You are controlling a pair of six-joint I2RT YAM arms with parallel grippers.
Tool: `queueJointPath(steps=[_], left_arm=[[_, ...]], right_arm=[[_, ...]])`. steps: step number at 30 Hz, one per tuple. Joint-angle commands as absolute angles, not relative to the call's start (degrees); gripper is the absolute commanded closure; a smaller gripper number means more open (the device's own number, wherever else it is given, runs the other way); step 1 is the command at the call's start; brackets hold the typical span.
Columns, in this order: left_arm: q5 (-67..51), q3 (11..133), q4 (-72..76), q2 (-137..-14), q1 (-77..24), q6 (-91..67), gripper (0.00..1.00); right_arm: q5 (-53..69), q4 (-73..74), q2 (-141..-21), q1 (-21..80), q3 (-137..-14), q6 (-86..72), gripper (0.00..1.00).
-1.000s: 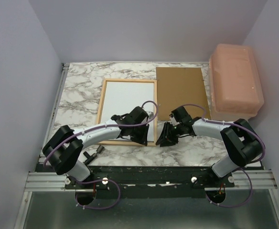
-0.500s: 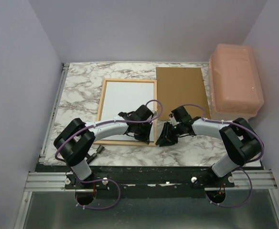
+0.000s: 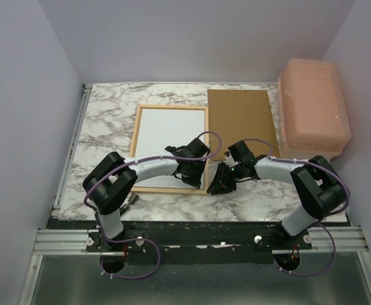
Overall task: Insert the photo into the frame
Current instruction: Adjust the photo frame item on the photo frame, then move the photo frame to the center of the board.
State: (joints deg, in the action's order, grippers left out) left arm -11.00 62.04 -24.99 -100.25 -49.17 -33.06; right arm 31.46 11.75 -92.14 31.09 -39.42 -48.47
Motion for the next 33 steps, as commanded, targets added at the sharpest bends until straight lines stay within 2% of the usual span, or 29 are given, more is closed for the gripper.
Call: queueJointPath(steps=[1,9,14,18,24,28,33], left_arm=[[-5.07,63.34,-28.39,-103.62,-49.39,-33.1,1.0],[-8.99,61.96,-25.03,-96.86,-49.48,-32.43,0.99],[-12.26,63.41,-23.78,-89.81,-48.92,-33.28,0.82],[-13.33,64.32,-23.63,-84.75,-47.2,-34.8,0.66],[-23.1,59.09,-17.05,-76.32,-38.49,-40.32,0.56],[-26.77,54.99,-13.11,-70.16,-33.04,-43.74,0.5],[-27.12,54.75,-16.09,-66.46,-29.28,-42.31,0.48]], right_arm=[[24.55,15.73,-95.62,31.64,-38.02,-46.65,0.69],[23.61,17.61,-94.84,31.64,-40.31,-45.66,0.68],[24.57,17.84,-94.63,31.49,-43.79,-45.76,0.64],[25.09,17.51,-94.87,31.21,-46.47,-45.73,0.54],[26.8,15.07,-98.9,30.5,-50.52,-45.79,0.46],[26.81,14.14,-103.5,30.49,-54.88,-45.11,0.46],[23.95,17.4,-108.71,30.52,-61.54,-41.86,0.5]])
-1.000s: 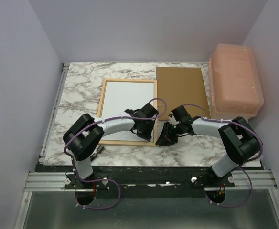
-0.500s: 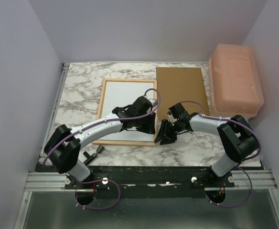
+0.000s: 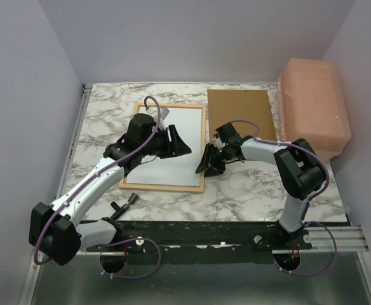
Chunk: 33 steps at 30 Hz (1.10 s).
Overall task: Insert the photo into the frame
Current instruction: Move the photo frame to the center of the board.
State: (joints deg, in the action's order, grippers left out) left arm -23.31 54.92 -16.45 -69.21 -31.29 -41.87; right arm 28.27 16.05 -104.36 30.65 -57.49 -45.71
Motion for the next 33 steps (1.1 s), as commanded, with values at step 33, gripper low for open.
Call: queueJointPath(steps=[33], left_arm=[[-33.98,65.79,-21.55,-86.29,-26.8,-37.97,0.15]], right_arm=[[18.79,28.28,-104.17,20.72,-72.57,-33.78,0.43]])
